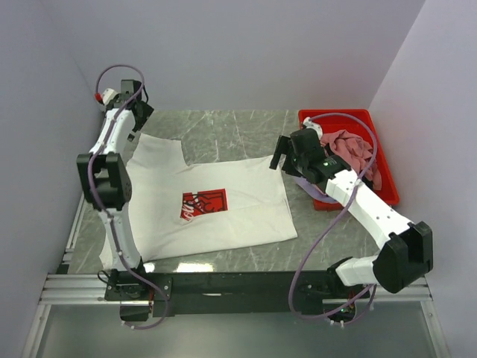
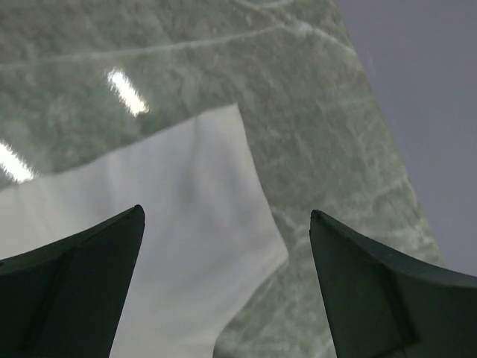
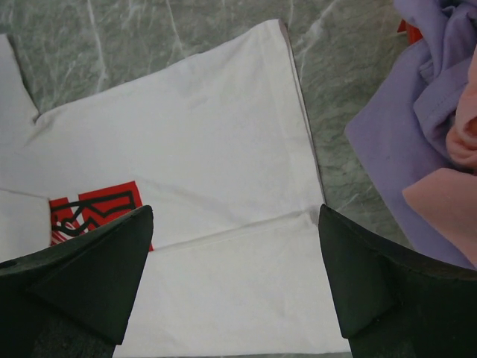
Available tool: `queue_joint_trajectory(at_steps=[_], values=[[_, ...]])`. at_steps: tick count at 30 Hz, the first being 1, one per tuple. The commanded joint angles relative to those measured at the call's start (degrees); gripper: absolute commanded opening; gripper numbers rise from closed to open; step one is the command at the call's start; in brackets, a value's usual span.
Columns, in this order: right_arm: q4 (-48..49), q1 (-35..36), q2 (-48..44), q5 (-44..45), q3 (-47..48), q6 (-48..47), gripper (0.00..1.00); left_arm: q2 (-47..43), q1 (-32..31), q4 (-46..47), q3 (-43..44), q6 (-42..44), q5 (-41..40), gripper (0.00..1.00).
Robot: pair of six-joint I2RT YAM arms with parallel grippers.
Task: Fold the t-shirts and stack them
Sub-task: Fold the tshirt
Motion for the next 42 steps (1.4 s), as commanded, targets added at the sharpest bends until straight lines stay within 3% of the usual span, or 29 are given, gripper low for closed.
queue_joint_trajectory(at_steps=[1,3,5,10,15,29,34,37,42], values=[[-0.3,-0.99,1.64,0.31,1.54,-1.85,0.97,11.51,1.91,-9.76,17.68,4.65,0.9,0.98],[-0.39,-1.34,2.52,0.05,0.75,-2.12,0.97,18.55,2.17,-10.39,26.37,7.11,0.72,0.93],[-0.82,-1.69,3.57,-0.3,0.14,-2.38,0.97,21.63,2.52,-9.78,29.58,8.69,2.47,0.91],[-0.39,-2.4,4.72,-1.36,-1.71,-2.73,0.97,23.66,2.87,0.86,24.84,10.98,3.8,0.79],[-0.21,-2.92,5.07,-1.8,-1.97,-2.91,0.97,30.52,2.96,-2.21,31.95,11.78,3.63,0.69],[0.32,-3.63,5.69,-2.5,-2.68,-3.0,0.96,32.27,2.7,-4.58,28.09,10.72,2.04,0.46],[0.58,-3.89,4.98,-2.41,-3.12,-3.09,0.96,33.6,2.61,-5.9,28.45,10.37,4.15,0.25],[0.67,-4.07,4.63,-2.42,-3.2,-3.17,0.96,33.51,2.7,-6.25,28.54,10.8,3.97,0.03],[1.19,-4.16,4.54,-2.77,-3.12,-3.87,0.95,30.36,2.7,-4.5,25.73,11.51,5.03,0.0]])
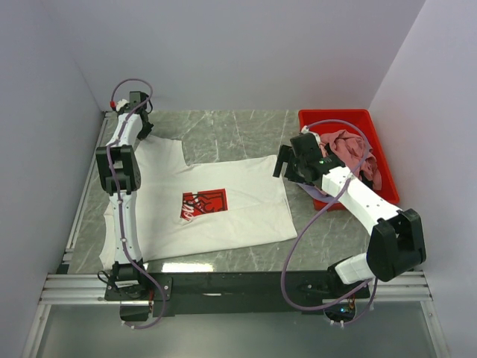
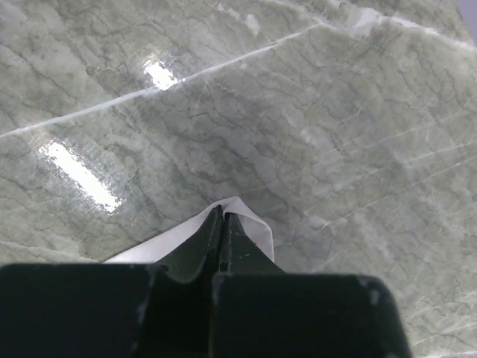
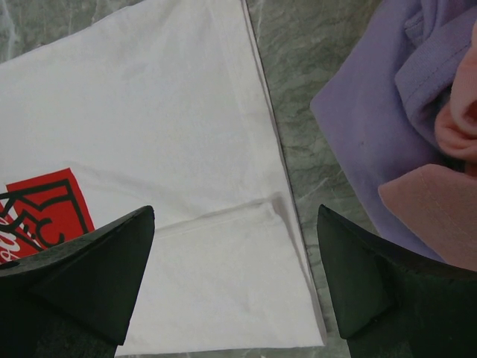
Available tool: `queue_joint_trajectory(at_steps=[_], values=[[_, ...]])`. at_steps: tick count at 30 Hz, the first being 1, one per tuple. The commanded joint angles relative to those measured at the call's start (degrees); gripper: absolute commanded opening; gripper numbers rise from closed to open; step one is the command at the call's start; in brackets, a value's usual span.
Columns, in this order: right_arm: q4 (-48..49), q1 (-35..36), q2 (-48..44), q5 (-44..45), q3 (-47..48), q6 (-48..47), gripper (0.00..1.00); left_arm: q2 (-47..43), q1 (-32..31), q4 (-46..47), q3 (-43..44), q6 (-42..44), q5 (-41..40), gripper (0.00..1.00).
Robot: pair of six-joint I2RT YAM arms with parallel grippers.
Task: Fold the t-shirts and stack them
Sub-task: Fold the tshirt
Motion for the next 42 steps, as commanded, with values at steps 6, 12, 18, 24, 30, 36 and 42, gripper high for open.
queue_joint_trajectory(at_steps=[6,12,18,24,30,36,42], values=[[-0.85,-0.5,3.55,1.54,7.04,-1.87,0.95,-10.06,-0.36,3.48,-9.19,1.11,2.39,0.0],[-4.71,-0.42,14.79,3.39,20.74,-1.43,0.93,-16.91,-1.5,5.23,-15.78,2.69,2.03,0.0],[-7.79,-0.5,30.17,6.55,37.25,-2.57,0.91,-23.86,-2.65,7.43,-23.51,3.39,1.5,0.0],[-14.29,-1.2,46.34,10.42,56.77,-5.12,0.9,-27.82,-2.91,9.81,-29.94,4.62,2.12,0.0],[-12.2,-2.7,54.79,6.56,62.16,-4.42,0.89,-29.05,-3.79,8.93,-31.87,4.53,1.07,0.0],[-10.61,-3.67,56.64,4.1,60.59,-3.36,0.84,-31.51,-3.88,11.03,-35.39,4.18,1.59,0.0],[-9.91,-3.67,56.74,2.43,56.12,-2.75,0.73,-32.83,-3.79,11.13,-37.94,2.95,2.21,0.0]])
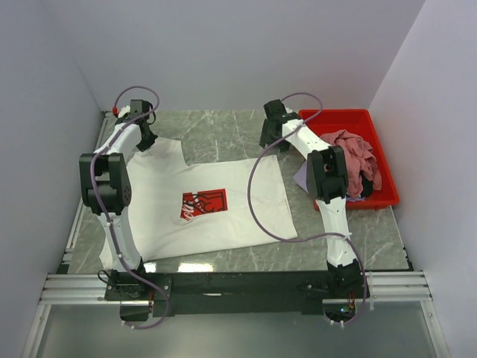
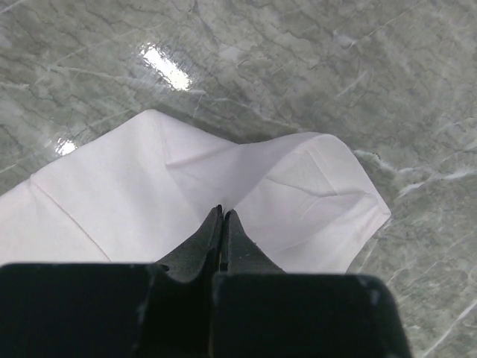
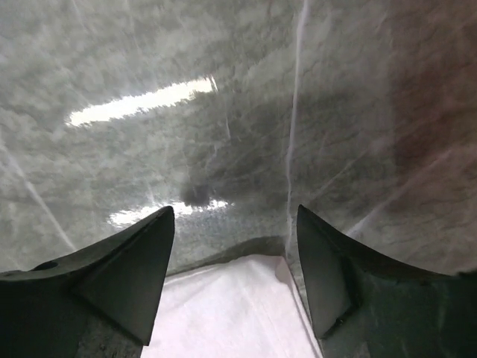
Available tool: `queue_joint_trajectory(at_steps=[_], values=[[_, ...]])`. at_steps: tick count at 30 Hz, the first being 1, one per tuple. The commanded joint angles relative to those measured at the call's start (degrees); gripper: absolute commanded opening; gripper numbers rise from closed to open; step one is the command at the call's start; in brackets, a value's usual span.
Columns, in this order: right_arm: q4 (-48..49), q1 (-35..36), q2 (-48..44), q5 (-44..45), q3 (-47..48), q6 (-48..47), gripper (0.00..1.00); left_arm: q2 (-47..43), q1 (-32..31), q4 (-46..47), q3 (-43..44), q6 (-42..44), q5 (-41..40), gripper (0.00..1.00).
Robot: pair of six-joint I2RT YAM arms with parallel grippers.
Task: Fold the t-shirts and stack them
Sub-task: Fold the tshirt
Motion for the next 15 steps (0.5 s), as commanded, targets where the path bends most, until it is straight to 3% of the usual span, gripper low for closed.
queue_joint_trajectory(at_steps=[1,7,9,15], values=[[1.2,0.2,-0.66,-0.94,-2.8,0.73,0.72,-4.41,-0.27,1.57,-1.22,-0.61,0.35,0.0],[-0.21,0.2,-0.05,-0.85,-3.94,1.17,0.64,-5.47,-0.27,2.19,-3.59,-0.88,0.35,0.0],[0.75,0.37,-0.66,-0.94,-6.04,1.43,0.56,-5.82,-0.27,1.93,-4.03,-0.96,-0.17,0.0],[1.81,1.08,-4.26,0.73,-9.83,1.7,0.56,-7.31,-0.27,2.36,-6.14,-1.4,-0.44,0.0]])
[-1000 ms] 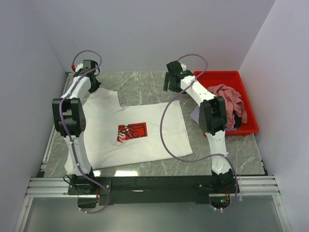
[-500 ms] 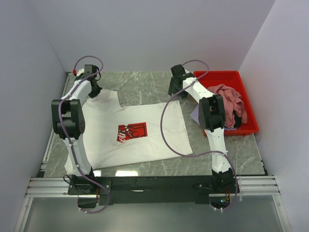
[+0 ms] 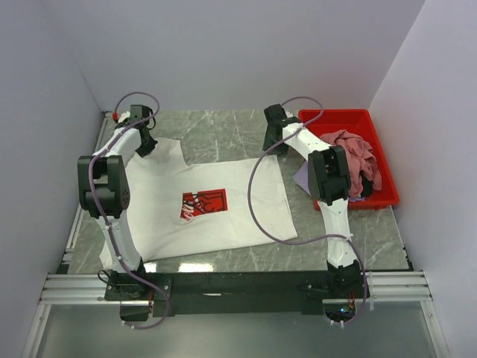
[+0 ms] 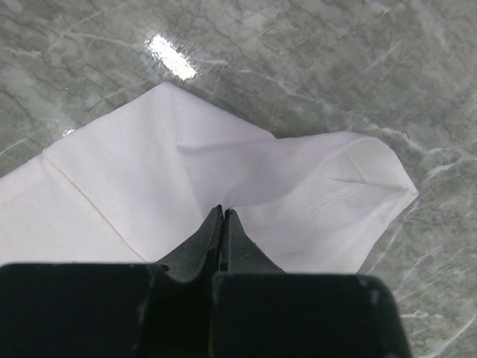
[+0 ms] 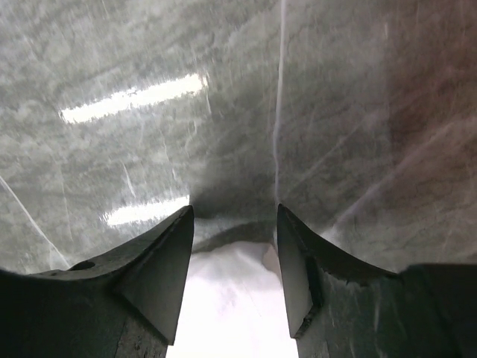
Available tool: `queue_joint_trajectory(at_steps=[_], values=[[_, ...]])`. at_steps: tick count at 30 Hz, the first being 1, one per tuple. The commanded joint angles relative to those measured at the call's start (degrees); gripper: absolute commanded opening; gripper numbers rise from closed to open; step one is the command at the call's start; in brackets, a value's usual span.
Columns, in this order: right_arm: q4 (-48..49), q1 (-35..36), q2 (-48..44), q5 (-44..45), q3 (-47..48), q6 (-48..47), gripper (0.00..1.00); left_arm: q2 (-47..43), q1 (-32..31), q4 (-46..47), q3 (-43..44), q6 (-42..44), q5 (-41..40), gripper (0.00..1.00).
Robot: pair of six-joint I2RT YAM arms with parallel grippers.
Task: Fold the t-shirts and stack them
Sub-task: Fold the tshirt
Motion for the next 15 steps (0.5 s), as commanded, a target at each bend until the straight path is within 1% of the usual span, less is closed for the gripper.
queue_joint_trajectory(at_steps=[1,4,7,9,13,15], values=[[-1.66,0.79,-2.02,0.6,-2.84,1.1,0.56,-5.06,-0.18,1.69,-1.83,-0.92,-0.64,0.0],[-1.75,1.06,-2.11,0.86,-3.11,1.1,0.55,-5.86,-0.27,2.22,-3.33,-1.09,-0.63,0.0],[-1.49,1.15,-1.67,1.04,-2.84,0.93,0.48,-6.56,-0.18,2.3,-4.21,-1.1,-0.99,0.0],[-1.4,1.23,-1.41,0.86,-2.32,0.67,0.37,-6.91,-0.27,2.39,-4.48,-0.83,-0.99,0.0],[-1.22,1.41,-2.02,1.3,-1.61,0.14,0.1,-8.67,-0.18,2.92,-5.71,-0.57,-0.64,0.0],[-0.61,1.76,-3.15,1.3,-1.87,-0.3,0.03,-9.46,-0.27,3.27,-6.41,-0.48,-0.28,0.0]])
